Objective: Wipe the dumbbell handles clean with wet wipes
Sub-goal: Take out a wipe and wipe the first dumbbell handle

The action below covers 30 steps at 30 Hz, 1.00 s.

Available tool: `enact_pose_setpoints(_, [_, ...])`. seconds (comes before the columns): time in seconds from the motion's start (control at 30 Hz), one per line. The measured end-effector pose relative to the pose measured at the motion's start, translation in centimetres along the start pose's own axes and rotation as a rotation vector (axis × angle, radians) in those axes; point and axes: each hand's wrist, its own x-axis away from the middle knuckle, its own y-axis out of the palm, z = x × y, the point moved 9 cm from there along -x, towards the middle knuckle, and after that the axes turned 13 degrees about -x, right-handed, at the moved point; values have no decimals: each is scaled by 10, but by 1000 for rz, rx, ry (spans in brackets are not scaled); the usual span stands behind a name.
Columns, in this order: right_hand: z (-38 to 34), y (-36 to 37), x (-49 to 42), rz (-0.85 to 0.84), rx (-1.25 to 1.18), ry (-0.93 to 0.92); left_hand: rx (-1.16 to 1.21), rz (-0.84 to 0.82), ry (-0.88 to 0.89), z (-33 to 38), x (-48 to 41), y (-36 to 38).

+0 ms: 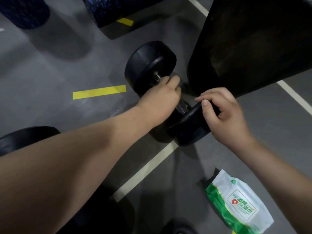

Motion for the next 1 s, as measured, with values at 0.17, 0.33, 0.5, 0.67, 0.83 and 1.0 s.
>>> enact_pose_setpoints(0.17, [-1,-5,-1,46,25,44,89,89,27,3,4,3])
enact_pose_setpoints(0.33, [-8,-4,6,48,113,15,288,33,-359,-28,9,14])
enact_pose_setpoints(0.5, [-2,1,7,73,90,29,807,149,-932,-45,41,19])
enact_pose_setpoints(0.67, [3,2,6,75,84,41,1271,98,-1406,-44,56,56])
enact_pose_setpoints(0.83, [5,2,6,75,70,47,1405,119,-1530,-44,58,72])
enact_pose_setpoints(1.0, [6,2,5,60,87,50,1333,54,-1463,-51,52,71])
